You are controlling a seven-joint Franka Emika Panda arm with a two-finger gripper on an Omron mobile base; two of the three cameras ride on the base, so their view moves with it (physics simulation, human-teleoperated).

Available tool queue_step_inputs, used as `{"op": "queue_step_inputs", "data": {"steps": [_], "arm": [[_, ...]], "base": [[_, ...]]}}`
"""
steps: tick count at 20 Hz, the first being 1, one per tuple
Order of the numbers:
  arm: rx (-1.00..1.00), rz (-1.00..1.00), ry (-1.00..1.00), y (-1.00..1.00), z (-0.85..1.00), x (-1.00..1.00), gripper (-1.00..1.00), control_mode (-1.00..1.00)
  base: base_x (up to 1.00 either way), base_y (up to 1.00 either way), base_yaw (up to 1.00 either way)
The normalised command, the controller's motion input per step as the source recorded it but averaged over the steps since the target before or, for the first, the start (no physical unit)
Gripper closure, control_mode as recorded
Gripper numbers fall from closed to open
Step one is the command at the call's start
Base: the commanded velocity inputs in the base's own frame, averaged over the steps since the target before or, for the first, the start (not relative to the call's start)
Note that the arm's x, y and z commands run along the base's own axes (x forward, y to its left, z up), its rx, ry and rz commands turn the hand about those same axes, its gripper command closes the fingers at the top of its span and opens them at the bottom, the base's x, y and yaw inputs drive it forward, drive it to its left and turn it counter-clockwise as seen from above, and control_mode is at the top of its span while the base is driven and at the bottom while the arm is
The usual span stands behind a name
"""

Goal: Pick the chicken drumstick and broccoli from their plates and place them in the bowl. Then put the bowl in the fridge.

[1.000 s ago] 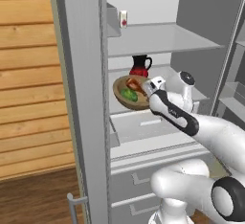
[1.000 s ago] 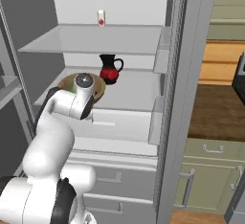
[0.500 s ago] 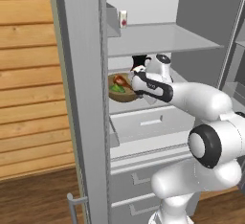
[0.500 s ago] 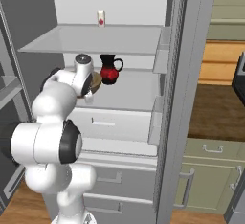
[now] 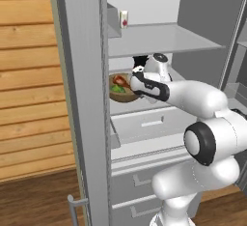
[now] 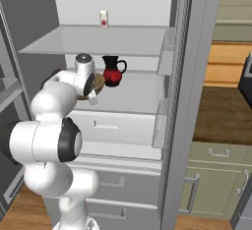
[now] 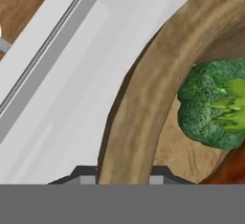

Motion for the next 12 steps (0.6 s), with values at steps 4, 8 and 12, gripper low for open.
{"op": "queue_step_inputs", "data": {"steps": [4,8,12], "arm": [[-0.01,0.01,0.00,0.00,-0.28,-0.12,-1.00,-1.00],[0.00,0.00,-0.02,0.00,-0.21,-0.29,-1.00,-1.00],[0.00,0.00,-0.02,0.00,-0.03,-0.24,-1.00,-1.00]], "base": [[0.00,0.00,0.00],[0.00,0.00,0.00],[0.00,0.00,0.00]]}}
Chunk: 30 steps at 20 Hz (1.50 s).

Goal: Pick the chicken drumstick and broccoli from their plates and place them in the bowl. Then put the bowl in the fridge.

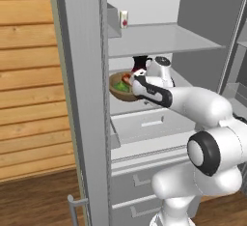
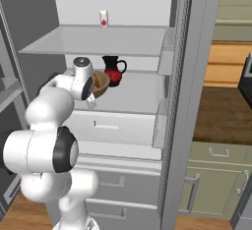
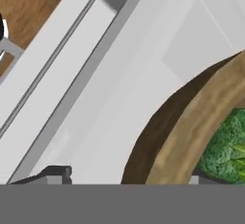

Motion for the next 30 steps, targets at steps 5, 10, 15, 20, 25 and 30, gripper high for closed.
{"op": "queue_step_inputs", "data": {"steps": [5,10,15,20,25,30], "arm": [[0.00,0.03,-0.03,-0.01,0.39,-0.30,-1.00,-1.00],[0.00,0.05,-0.08,-0.06,0.33,-0.70,-1.00,-1.00],[0.00,0.00,-0.03,-0.19,0.03,-1.00,-1.00,-1.00],[0.04,0.00,0.00,-0.14,0.13,-1.00,-1.00,-1.00],[0.01,-0.02,0.03,-0.09,0.47,-1.00,-1.00,-1.00],[0.00,-0.08,0.07,-0.20,0.31,-1.00,-1.00,-1.00]], "base": [[0.00,0.00,0.00],[0.00,0.00,0.00],[0.00,0.00,0.00],[0.00,0.00,0.00],[0.00,0.00,0.00],[0.00,0.00,0.00]]}}
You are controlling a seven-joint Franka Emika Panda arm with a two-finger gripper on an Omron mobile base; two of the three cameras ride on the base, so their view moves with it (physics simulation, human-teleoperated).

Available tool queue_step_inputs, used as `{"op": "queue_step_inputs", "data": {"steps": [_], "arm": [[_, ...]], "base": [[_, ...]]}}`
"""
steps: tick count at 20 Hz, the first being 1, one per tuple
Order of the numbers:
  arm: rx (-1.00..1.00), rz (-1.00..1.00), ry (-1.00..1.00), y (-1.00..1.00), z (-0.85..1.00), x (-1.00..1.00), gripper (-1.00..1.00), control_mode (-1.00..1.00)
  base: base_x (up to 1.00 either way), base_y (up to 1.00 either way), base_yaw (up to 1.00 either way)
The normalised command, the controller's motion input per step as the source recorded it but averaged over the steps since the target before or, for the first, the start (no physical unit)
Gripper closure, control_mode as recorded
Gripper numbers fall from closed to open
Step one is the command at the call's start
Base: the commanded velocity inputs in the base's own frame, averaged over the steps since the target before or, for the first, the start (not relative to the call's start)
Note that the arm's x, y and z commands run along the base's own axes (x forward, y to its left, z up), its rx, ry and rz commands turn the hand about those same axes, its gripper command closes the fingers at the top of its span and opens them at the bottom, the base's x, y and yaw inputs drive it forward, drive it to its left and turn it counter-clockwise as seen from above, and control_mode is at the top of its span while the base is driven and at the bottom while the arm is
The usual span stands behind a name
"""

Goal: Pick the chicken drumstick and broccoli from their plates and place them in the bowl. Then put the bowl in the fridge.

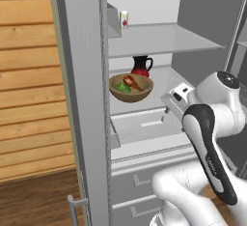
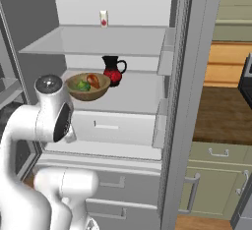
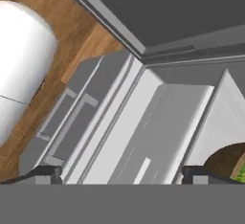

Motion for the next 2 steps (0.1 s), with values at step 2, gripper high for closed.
{"op": "queue_step_inputs", "data": {"steps": [2], "arm": [[0.00,-0.08,0.04,-0.31,0.13,-1.00,-1.00,-1.00]], "base": [[0.00,0.00,0.00]]}}
